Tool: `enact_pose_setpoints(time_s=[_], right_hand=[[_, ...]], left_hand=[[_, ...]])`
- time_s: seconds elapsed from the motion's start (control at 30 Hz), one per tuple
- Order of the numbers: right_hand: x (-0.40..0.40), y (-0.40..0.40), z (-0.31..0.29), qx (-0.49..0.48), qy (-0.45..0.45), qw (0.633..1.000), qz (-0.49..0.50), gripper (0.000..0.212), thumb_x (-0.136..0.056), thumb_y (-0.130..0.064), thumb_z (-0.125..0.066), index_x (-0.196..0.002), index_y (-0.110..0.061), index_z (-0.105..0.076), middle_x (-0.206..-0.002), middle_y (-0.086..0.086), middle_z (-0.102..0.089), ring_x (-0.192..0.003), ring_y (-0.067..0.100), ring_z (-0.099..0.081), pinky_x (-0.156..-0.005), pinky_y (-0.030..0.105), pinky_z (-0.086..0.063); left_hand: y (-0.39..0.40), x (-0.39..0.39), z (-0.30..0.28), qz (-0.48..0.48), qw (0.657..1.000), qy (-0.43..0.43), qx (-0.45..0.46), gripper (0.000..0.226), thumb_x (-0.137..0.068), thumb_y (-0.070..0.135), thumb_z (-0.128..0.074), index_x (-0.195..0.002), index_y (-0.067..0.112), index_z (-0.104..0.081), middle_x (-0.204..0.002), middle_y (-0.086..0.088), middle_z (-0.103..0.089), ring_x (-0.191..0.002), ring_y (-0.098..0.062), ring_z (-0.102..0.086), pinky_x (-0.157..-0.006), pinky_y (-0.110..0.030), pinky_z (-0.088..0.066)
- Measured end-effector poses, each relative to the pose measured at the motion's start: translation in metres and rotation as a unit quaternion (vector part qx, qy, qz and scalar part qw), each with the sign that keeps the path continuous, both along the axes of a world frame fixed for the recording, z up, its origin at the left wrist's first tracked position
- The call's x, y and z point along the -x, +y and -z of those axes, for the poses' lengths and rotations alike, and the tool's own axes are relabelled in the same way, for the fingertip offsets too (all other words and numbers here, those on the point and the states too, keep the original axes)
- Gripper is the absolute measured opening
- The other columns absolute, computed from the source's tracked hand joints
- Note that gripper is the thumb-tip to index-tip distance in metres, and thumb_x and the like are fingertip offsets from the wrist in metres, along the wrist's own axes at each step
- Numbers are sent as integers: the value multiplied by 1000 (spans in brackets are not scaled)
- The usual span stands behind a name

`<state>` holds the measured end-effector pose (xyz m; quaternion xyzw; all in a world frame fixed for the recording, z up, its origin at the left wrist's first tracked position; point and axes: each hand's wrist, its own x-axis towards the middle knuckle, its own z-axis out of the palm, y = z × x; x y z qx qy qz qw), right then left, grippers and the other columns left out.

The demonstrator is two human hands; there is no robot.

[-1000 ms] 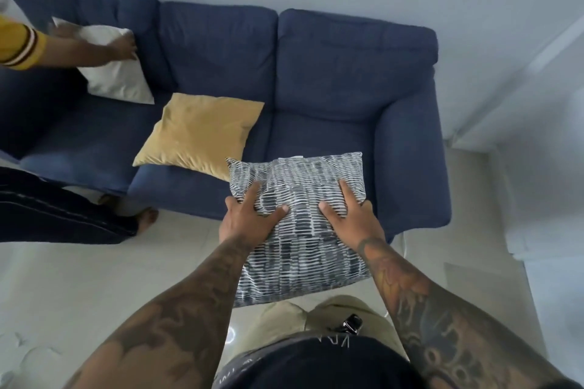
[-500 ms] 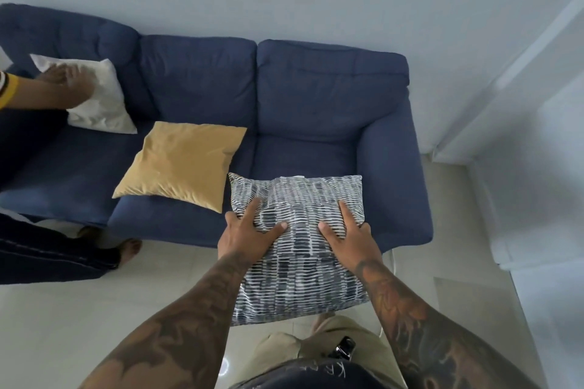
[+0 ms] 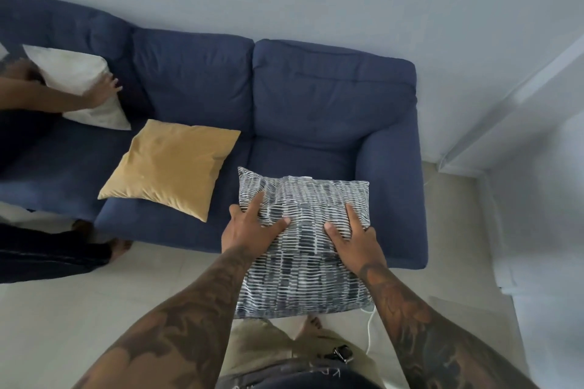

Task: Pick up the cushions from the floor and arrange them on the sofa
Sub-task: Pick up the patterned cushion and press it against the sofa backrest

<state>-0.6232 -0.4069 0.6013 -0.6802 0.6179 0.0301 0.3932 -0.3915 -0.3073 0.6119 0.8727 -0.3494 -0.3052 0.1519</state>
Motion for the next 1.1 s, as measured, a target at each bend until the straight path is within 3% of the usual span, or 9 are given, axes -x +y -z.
enact_pose_setpoints(time_s=[0.27, 0.53, 0.9, 1.1], right_hand=[[-5, -38, 5, -11, -8, 1000, 13, 91, -86, -91, -39, -164, -57, -8, -157, 24, -37, -135, 44, -55, -114, 54, -45], [-45, -89, 19, -29, -10, 998, 52, 100, -74, -100, -31, -162, -62, -4, -169, 25, -26, -145, 47, -47, -118, 57, -39], [-128, -155, 42, -50, -4, 991, 123, 90, -83, -96, -40, -159, -67, -2, -171, 28, -20, -149, 46, -43, -118, 57, -39], [-143, -179, 69, -53, 11, 989, 135, 86, -87, -92, -43, -159, -67, -3, -164, 23, -30, -141, 45, -50, -114, 58, -43]], left_hand=[[-45, -10, 7, 17, 1000, 0, -16, 107, -66, 101, -51, -157, 54, -20, -151, -9, -32, -111, -29, -63, -79, -37, -47], [-107, -59, 24, 45, 998, 37, -2, 109, -65, 101, -53, -158, 54, -21, -160, -10, -23, -118, -28, -63, -95, -44, -52], [-206, -151, 47, 92, 994, 61, -26, 107, -69, 98, -55, -160, 55, -19, -171, -15, -7, -134, -36, -56, -107, -46, -47], [-237, -167, 79, 95, 993, 65, -29, 105, -71, 96, -56, -160, 53, -21, -167, -15, -16, -122, -33, -62, -101, -45, -51]])
